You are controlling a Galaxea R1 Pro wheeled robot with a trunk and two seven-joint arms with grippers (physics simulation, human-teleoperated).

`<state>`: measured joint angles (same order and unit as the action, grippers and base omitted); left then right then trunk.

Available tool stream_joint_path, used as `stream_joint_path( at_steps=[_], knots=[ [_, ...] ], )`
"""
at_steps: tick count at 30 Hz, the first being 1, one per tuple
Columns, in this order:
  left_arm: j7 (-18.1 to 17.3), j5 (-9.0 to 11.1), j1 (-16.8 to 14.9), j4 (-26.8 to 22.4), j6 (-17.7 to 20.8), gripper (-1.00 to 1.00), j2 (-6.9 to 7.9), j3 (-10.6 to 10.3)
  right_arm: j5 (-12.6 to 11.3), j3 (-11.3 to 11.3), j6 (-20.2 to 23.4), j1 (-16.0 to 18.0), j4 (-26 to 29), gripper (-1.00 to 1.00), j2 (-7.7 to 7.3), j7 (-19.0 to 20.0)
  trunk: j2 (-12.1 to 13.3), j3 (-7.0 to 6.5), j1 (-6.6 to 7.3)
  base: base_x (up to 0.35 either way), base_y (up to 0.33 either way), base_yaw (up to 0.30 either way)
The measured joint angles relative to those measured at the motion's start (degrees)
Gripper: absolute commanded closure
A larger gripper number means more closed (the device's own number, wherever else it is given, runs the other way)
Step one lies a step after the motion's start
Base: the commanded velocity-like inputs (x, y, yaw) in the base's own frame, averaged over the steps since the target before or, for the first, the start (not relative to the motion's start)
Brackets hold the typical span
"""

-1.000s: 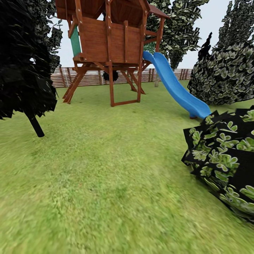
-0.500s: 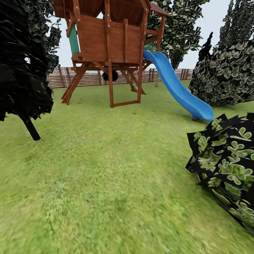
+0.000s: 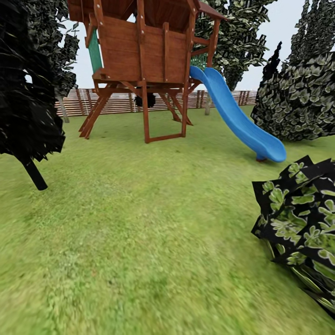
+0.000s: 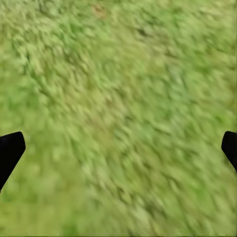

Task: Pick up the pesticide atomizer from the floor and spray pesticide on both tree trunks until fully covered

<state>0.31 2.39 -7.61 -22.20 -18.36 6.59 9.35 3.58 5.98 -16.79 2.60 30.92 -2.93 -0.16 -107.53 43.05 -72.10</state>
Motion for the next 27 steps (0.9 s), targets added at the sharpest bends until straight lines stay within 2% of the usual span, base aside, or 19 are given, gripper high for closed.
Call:
stream_joint_path(
  at_steps=[27],
  knots=[
    [0.0, 0.0, 0.0, 0.0, 0.0, -1.00, 0.00, 0.0, 0.0, 0.0, 0.0, 0.0, 0.1, -1.00, 0.00, 0.0, 0.0, 0.00, 0.00, 0.339, 0.000, 0.000]
  ],
)
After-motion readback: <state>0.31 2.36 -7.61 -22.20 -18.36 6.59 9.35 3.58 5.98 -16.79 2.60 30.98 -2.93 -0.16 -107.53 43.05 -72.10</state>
